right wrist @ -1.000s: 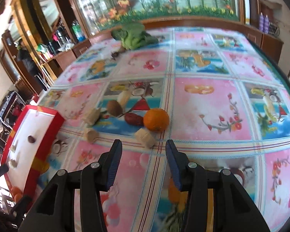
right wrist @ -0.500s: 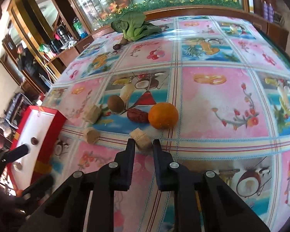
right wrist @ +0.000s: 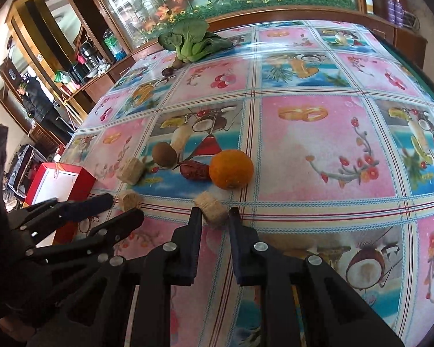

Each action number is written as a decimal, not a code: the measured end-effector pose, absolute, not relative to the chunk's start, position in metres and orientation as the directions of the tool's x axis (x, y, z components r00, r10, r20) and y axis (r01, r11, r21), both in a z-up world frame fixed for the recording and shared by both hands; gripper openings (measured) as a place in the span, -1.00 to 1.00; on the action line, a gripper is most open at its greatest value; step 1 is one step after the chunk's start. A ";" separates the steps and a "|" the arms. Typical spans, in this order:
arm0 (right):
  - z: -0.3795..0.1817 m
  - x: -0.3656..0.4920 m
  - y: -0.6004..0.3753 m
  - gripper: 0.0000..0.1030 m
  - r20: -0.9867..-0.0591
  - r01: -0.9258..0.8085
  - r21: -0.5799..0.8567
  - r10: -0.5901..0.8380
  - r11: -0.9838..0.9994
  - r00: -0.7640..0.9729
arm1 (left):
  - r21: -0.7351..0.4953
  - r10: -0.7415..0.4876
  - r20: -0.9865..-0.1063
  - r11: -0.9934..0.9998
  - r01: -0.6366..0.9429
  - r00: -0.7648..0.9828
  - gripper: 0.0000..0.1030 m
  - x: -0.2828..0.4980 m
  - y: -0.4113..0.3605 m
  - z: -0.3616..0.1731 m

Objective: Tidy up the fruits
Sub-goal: 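Grasp a bread cube with the left gripper while the right grasps another bread cube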

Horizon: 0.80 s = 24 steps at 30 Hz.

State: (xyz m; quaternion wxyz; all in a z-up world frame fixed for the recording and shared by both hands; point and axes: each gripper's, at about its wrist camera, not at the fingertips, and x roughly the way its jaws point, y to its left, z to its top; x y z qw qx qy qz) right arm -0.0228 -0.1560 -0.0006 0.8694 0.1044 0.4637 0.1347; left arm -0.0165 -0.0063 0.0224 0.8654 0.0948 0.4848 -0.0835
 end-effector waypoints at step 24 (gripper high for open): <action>-0.001 -0.025 -0.147 -0.68 -0.758 -0.193 0.279 0.339 0.941 0.558 | 0.004 -0.119 -0.854 0.972 0.236 0.507 -0.66 -0.002 -0.013 0.010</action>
